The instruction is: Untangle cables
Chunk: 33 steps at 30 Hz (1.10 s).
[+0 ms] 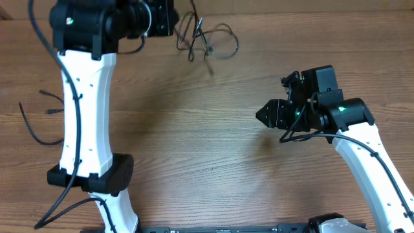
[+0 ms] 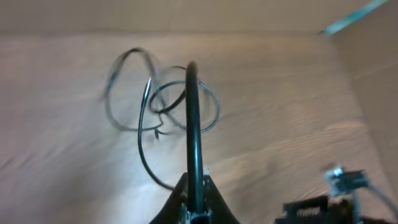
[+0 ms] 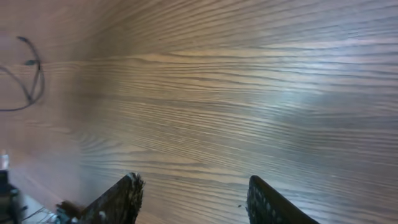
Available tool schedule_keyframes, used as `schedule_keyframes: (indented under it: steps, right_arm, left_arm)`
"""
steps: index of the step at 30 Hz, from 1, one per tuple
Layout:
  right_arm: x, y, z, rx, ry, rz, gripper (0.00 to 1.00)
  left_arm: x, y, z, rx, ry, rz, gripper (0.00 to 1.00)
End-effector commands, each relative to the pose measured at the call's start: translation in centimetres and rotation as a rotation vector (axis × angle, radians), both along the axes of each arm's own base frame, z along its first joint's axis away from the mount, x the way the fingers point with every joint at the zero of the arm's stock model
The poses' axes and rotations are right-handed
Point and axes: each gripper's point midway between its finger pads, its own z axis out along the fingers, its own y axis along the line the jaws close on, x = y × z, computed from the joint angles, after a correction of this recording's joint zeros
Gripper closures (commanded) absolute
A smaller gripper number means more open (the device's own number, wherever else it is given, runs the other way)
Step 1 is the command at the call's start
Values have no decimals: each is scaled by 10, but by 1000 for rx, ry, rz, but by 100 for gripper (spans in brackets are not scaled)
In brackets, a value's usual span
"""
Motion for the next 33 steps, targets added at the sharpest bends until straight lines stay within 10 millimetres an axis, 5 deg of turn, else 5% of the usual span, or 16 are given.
schedule_keyframes:
  steps: [1, 5, 11, 18, 22, 23, 27, 30, 33]
  right_arm:
    - [0, 6, 7, 42, -7, 18, 48]
    - [-2, 5, 6, 40, 7, 18, 49]
    - [-9, 3, 2, 31, 39, 16, 50]
    - [-11, -2, -2, -5, 54, 2, 48]
    - [-10, -2, -1, -3, 46, 2, 46]
    - [-10, -2, -1, -2, 46, 2, 44]
    - [-12, 4, 2, 33, 53, 18, 41]
    - [-18, 16, 7, 102, 71, 54, 41]
    - [-26, 23, 2, 108, 93, 80, 41]
  left_arm:
    - [-13, 24, -11, 175, 25, 84, 96]
    - [-30, 40, -28, 316, 99, 139, 96]
    - [-48, 15, -16, 316, 59, 69, 96]
    - [-114, -3, 6, 321, 11, -24, 96]
    - [-141, 28, 3, 416, 8, 115, 96]
    - [-148, 45, -5, 452, 30, 202, 96]
    - [-147, 62, -39, 521, 119, 316, 96]
    - [-129, 31, -79, 452, 191, 233, 96]
    - [-117, -8, -85, 343, 164, 62, 96]
